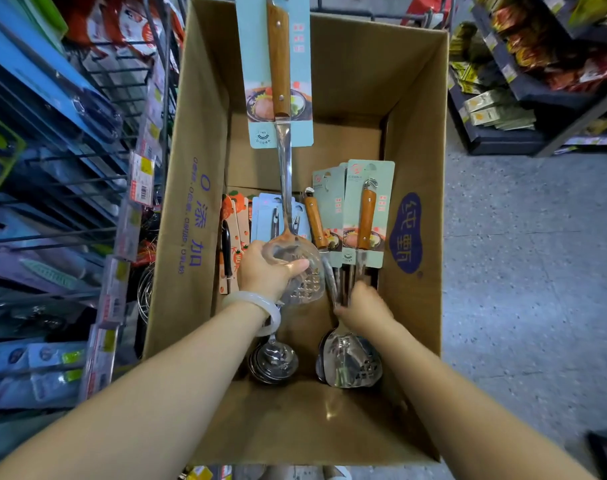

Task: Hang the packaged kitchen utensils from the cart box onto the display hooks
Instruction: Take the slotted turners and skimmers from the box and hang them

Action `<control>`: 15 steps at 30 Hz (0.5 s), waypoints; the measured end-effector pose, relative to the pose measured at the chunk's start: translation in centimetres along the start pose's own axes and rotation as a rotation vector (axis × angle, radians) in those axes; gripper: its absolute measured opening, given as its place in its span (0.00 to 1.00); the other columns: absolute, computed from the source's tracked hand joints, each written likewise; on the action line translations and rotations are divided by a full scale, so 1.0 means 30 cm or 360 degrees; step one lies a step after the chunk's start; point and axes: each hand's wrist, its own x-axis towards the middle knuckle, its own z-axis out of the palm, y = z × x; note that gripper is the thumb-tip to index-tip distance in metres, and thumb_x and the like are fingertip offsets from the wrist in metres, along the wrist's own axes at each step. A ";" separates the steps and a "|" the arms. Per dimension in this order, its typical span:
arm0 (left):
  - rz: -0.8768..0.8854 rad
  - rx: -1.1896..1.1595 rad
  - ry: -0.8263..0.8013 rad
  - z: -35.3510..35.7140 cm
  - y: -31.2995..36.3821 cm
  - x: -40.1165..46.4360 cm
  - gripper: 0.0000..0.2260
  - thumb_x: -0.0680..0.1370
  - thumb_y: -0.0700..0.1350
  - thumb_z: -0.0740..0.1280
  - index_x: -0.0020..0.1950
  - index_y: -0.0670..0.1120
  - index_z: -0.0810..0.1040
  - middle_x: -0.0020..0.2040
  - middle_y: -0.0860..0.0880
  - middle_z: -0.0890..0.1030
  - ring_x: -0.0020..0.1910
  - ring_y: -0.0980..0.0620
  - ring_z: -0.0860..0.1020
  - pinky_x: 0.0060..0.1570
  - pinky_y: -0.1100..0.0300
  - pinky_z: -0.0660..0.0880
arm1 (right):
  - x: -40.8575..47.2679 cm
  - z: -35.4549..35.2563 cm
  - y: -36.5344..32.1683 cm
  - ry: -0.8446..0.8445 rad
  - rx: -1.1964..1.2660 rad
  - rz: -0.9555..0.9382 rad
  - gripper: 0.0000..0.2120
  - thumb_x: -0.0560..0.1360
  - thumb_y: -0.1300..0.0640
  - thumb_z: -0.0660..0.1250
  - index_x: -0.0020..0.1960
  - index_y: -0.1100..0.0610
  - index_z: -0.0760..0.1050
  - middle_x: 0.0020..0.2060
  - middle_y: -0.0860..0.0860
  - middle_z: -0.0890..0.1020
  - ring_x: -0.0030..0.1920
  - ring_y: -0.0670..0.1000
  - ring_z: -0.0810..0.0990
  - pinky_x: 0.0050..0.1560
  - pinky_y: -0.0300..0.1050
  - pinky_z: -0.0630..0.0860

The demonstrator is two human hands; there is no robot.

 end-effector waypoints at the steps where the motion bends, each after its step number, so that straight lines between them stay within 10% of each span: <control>1: 0.0009 0.0005 0.0006 -0.001 0.000 0.001 0.16 0.66 0.41 0.77 0.44 0.47 0.72 0.39 0.51 0.77 0.44 0.46 0.80 0.49 0.47 0.79 | -0.004 0.026 0.024 0.0004 -0.0048 0.0058 0.25 0.73 0.50 0.68 0.65 0.60 0.65 0.63 0.58 0.72 0.62 0.59 0.73 0.59 0.53 0.74; 15: -0.0031 0.0201 0.0012 -0.021 -0.078 0.018 0.19 0.66 0.42 0.78 0.50 0.45 0.71 0.49 0.47 0.77 0.51 0.45 0.77 0.56 0.49 0.76 | 0.038 0.135 0.055 -0.0119 -0.0367 0.0137 0.43 0.68 0.52 0.74 0.74 0.53 0.50 0.69 0.59 0.65 0.67 0.62 0.68 0.61 0.55 0.71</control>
